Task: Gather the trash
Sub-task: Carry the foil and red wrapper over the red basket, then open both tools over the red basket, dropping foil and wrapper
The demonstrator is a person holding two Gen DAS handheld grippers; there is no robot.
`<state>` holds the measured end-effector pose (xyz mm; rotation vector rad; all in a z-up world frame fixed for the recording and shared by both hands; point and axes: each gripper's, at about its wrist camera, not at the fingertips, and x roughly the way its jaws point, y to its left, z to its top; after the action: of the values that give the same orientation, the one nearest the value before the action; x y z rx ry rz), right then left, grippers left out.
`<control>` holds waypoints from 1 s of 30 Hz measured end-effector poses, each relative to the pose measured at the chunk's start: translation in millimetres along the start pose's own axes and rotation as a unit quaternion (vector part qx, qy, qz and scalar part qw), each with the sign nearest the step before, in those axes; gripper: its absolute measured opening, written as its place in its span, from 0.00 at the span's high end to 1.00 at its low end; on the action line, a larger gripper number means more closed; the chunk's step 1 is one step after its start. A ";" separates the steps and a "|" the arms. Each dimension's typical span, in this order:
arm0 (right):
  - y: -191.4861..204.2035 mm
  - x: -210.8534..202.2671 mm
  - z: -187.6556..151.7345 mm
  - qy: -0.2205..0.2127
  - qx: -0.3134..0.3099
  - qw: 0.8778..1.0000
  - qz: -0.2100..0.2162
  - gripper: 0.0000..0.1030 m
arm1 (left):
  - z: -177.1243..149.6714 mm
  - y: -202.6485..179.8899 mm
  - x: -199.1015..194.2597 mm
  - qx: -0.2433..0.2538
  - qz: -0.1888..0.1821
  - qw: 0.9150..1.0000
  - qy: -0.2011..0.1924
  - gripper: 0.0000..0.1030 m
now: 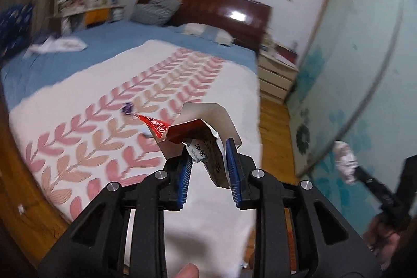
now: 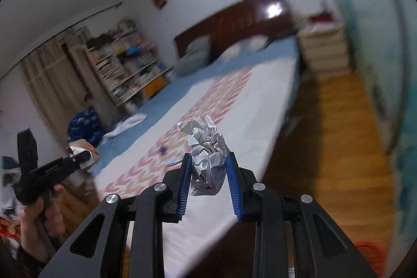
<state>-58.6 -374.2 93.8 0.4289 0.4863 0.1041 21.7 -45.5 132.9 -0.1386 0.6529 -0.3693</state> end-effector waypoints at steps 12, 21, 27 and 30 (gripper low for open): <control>-112.0 -204.9 -52.1 -0.018 0.050 0.989 -0.141 0.73 | -82.0 -244.4 55.3 0.131 -0.211 0.958 0.146 0.73; -242.9 -157.9 -179.7 0.154 0.160 0.935 -0.276 0.73 | -255.8 -336.6 190.8 0.189 -0.193 0.895 0.356 0.73; -282.1 -118.2 -233.3 0.197 0.206 0.920 -0.268 0.73 | -308.8 -351.1 230.6 0.232 -0.149 0.883 0.380 0.73; -295.5 -98.4 -245.0 0.208 0.211 0.916 -0.272 0.73 | -308.6 -355.3 230.8 0.247 -0.148 0.881 0.376 0.73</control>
<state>-262.4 -569.7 -184.2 0.6844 1.0425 -0.4682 -102.9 -465.0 -155.7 0.4245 1.2867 -0.8963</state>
